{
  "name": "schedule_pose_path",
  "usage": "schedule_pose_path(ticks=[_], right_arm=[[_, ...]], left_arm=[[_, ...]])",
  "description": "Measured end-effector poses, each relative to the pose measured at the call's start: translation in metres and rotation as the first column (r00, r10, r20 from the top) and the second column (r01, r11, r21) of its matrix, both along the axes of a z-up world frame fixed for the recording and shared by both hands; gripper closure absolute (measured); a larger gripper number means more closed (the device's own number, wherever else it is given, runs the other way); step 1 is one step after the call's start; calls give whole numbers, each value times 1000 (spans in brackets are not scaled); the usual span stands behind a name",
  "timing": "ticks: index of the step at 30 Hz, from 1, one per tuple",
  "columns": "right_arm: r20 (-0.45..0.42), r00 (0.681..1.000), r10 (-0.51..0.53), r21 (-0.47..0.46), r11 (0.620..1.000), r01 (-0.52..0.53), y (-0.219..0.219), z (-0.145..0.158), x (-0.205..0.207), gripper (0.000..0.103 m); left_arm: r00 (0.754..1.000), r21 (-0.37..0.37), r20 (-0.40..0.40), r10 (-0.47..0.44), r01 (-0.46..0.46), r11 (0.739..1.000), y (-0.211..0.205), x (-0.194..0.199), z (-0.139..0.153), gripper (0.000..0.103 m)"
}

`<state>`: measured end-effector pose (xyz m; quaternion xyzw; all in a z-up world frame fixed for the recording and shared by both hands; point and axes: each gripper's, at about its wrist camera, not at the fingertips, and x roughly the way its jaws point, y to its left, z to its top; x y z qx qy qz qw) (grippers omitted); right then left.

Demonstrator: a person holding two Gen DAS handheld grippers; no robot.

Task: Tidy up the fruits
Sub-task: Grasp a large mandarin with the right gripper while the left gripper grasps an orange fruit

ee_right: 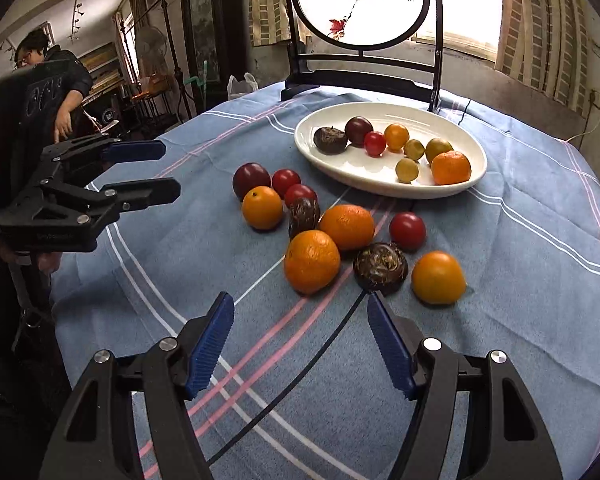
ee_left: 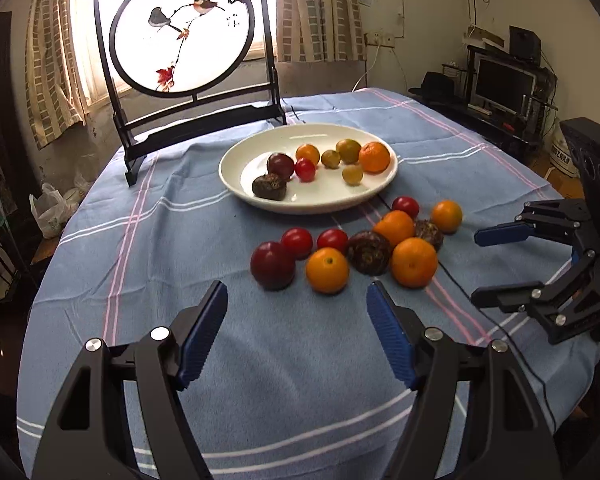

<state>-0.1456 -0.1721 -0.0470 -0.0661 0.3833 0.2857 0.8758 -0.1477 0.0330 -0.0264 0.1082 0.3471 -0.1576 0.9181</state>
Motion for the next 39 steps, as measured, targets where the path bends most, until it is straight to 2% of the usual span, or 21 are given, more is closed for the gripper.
schedule_pose_path(ticks=[2, 9, 10, 12, 14, 15, 18, 22, 26, 29, 34, 39], right_arm=[[-9, 1000, 3, -13, 1000, -3, 3, -4, -1, 34], [-31, 999, -24, -22, 999, 23, 19, -13, 21, 34], [-32, 999, -19, -29, 999, 18, 22, -15, 24, 36], [-23, 1000, -10, -61, 998, 8, 30, -18, 31, 47], [-16, 1000, -15, -111, 994, 13, 37, -23, 36, 62], [-5, 1000, -15, -130, 991, 15, 38, -23, 38, 62], [-41, 999, -12, -86, 996, 9, 29, -22, 42, 64], [-80, 997, -20, 1, 1000, 20, 7, -18, 42, 64], [-90, 995, -35, 45, 998, 40, -11, -14, 39, 64], [-93, 995, -36, 52, 998, 41, -18, -14, 36, 64], [-102, 994, -30, 60, 998, 36, -21, -15, 36, 64], [-104, 995, -6, 99, 995, 16, -21, -12, 36, 64]], left_arm=[[1000, 20, -3, -5, 5, 1000, 4, -4, -6, 33], [997, 15, -51, -49, 50, 999, 0, -2, -16, 33], [997, 11, -59, -58, 59, 998, -3, 0, -18, 33], [995, 11, -70, -71, 72, 997, -10, 5, -21, 33], [994, 9, -81, -80, 81, 997, -16, 10, -24, 33], [993, 6, -88, -81, 82, 997, -20, 14, -25, 33], [991, -10, -109, -77, 76, 997, -29, 27, -29, 34], [988, -7, -139, -75, 74, 997, -43, 46, -37, 42], [985, 16, -158, -75, 78, 997, -53, 61, -45, 49], [983, 17, -175, -60, 64, 998, -53, 71, -50, 51], [982, -15, -179, -66, 64, 998, -48, 82, -50, 66], [984, -46, -167, -65, 58, 997, -46, 82, -50, 66]])
